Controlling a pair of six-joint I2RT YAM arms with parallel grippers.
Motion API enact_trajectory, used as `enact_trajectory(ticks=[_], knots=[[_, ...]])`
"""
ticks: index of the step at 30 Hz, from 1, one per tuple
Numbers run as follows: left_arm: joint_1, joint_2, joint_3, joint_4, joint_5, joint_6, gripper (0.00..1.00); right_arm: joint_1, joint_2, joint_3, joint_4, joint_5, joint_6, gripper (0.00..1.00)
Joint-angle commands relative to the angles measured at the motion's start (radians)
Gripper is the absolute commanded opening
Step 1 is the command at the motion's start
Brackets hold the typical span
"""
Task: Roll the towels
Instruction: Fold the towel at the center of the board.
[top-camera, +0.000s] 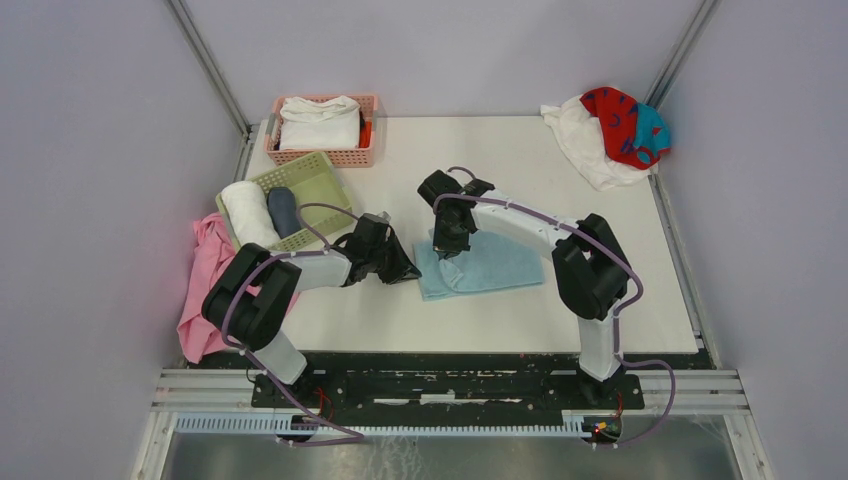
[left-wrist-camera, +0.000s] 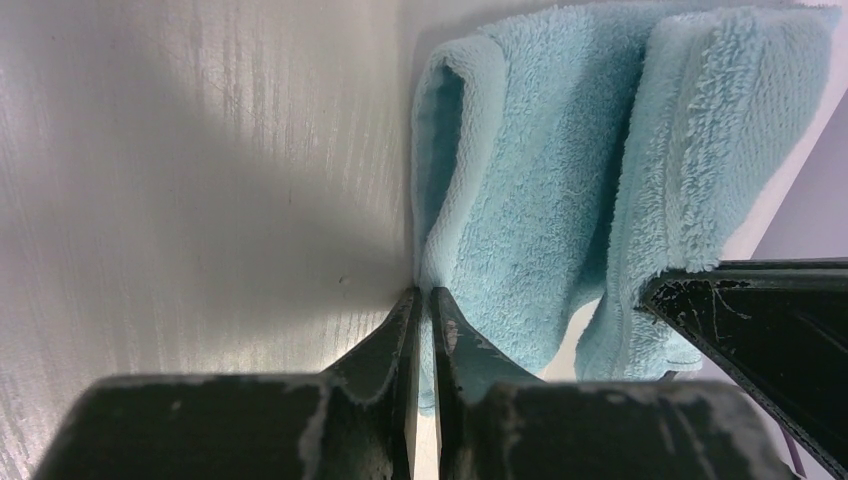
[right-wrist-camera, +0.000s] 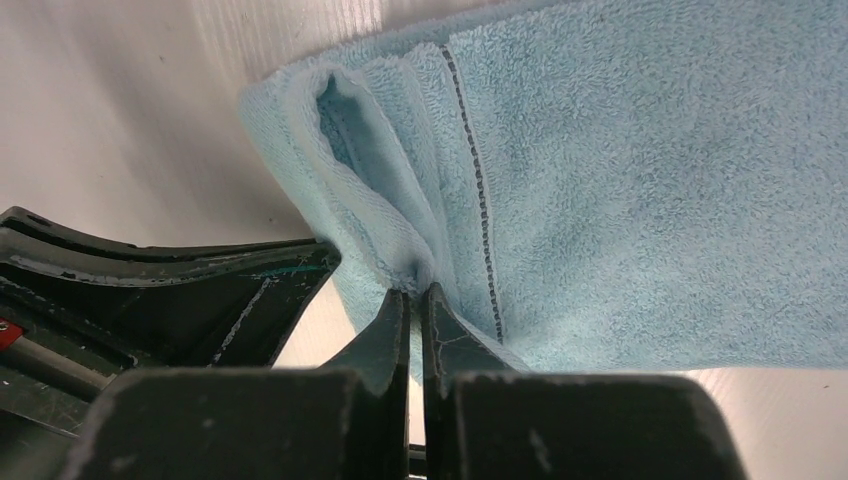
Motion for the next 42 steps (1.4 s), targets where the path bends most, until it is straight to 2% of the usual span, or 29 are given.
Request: enact_trajectory(ticks=[1, 10, 16, 20, 24, 30, 36, 42], knots=[[-0.009, -0.001, -0.013, 0.01, -0.009, -0.02, 0.14, 0.008, -0.024, 0.038, 0.02, 0.01, 0.025, 0.05], [-0.014, -0.015, -0.004, -0.018, -0.036, -0.005, 0.14, 0.008, -0.025, 0.038, 0.011, -0.01, 0.016, 0.07], [-0.016, -0.04, -0.002, -0.049, -0.066, 0.006, 0.14, 0.008, -0.115, 0.031, -0.034, 0.143, -0.015, 0.04], [-0.018, -0.058, 0.01, -0.082, -0.091, 0.021, 0.14, 0.008, -0.151, 0.034, -0.059, 0.178, -0.032, 0.04], [-0.024, -0.069, 0.02, -0.098, -0.109, 0.029, 0.14, 0.008, -0.148, 0.035, -0.051, 0.137, -0.043, 0.04], [-0.033, -0.057, 0.018, -0.094, -0.111, 0.024, 0.14, 0.015, -0.057, 0.014, 0.027, -0.024, -0.028, 0.09], [-0.036, -0.055, 0.009, -0.091, -0.119, 0.021, 0.14, 0.019, 0.028, 0.002, 0.088, -0.141, -0.022, 0.23], [-0.036, -0.084, 0.007, -0.121, -0.154, 0.022, 0.19, 0.017, -0.032, 0.008, 0.092, -0.161, -0.091, 0.5]])
